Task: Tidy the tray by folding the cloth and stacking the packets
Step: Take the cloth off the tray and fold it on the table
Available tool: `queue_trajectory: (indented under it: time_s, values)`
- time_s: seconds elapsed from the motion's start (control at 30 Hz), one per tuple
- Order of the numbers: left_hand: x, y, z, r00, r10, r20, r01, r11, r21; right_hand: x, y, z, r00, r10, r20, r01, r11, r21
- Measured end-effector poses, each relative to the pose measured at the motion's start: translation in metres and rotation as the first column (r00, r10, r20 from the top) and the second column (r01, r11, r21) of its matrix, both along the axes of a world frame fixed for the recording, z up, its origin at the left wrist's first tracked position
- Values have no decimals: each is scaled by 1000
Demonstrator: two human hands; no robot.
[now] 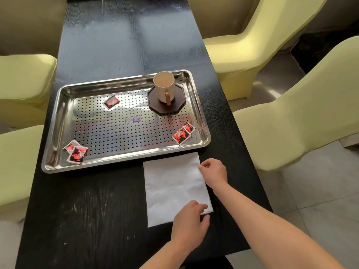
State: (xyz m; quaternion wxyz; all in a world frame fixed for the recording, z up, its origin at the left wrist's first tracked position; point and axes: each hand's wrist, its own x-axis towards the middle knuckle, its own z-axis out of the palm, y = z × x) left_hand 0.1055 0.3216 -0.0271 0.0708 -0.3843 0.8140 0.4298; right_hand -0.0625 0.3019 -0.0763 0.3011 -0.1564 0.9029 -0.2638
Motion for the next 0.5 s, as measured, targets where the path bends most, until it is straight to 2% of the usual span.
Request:
queue_trajectory:
  time_s: [0.07,0.23,0.43,0.5]
  values:
    - [14,-2,-1,1000,11,20,-12,1000,28,0,-1,0,1000,18,-10,-18,1000,6]
    - [56,-15,-12,958,274,83,-272,962,-33,-1,-1,-1,1000,19,-11,-19,1000,17]
    - [92,-42,-27,845,525,102,-500,843,-197,8,12,3,993,89,-79,-87,996,26]
    - [97,-53,-33,784,600,160,-581,800,-151,13,22,4,992,93,-87,-91,996,21]
